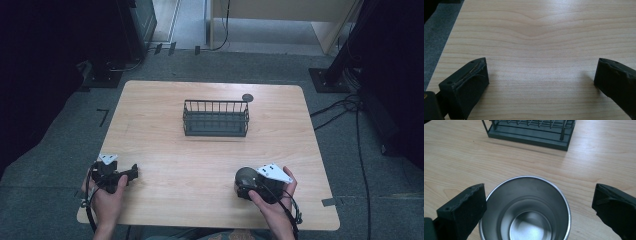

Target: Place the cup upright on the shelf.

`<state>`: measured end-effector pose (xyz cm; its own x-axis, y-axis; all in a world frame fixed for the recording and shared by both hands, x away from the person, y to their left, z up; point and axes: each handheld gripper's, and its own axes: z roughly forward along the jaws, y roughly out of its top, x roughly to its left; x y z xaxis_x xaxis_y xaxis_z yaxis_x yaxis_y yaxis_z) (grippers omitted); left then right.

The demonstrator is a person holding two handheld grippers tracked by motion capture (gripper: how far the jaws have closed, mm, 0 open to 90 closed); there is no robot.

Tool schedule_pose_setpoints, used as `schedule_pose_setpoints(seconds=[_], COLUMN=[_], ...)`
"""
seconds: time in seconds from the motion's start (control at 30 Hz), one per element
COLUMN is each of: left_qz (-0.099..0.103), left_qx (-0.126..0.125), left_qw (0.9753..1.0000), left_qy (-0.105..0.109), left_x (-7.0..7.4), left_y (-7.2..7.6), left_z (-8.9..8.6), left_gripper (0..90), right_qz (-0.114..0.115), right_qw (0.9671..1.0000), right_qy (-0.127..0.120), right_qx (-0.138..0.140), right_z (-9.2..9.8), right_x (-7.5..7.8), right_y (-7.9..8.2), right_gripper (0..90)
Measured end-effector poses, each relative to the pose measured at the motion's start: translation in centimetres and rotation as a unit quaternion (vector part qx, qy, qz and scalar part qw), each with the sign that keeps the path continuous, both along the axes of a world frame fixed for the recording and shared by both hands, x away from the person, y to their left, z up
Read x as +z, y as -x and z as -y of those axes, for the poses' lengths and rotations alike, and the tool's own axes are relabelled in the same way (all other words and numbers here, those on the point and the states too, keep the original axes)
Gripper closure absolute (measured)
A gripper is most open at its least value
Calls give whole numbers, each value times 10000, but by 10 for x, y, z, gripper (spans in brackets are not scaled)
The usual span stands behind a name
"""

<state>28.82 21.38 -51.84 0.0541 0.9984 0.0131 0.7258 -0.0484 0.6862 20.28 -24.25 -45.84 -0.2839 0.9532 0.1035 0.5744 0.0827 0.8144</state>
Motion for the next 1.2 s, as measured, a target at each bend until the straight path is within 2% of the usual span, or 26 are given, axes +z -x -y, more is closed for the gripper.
schedule_pose_setpoints(seconds=[0.27,0.7,0.77,0.97,1.03,1.2], left_qz=[1,1,0,1,0,0], left_qx=[1,2,0,0,-1,-1], left_qw=[10000,10000,10000,10000,10000,10000], left_qy=[0,0,-1,-1,0,-1], left_x=[0,0,0,0,0,0], left_y=[0,0,0,0,0,0], left_z=[0,0,0,0,0,0], left_gripper=[0,0,0,0,0,0], right_qz=[-50,-135,-131,-184,-173,-127], right_qw=[9998,9995,9996,9997,9997,9997], right_qy=[-175,-174,-61,53,125,165], right_qx=[73,226,238,153,72,93], right_z=[0,-7,-9,-6,-5,-6], right_x=[-4,-14,-18,-27,-32,-38], right_y=[3,6,7,10,12,11], right_gripper=[0,0,0,0,55,88])
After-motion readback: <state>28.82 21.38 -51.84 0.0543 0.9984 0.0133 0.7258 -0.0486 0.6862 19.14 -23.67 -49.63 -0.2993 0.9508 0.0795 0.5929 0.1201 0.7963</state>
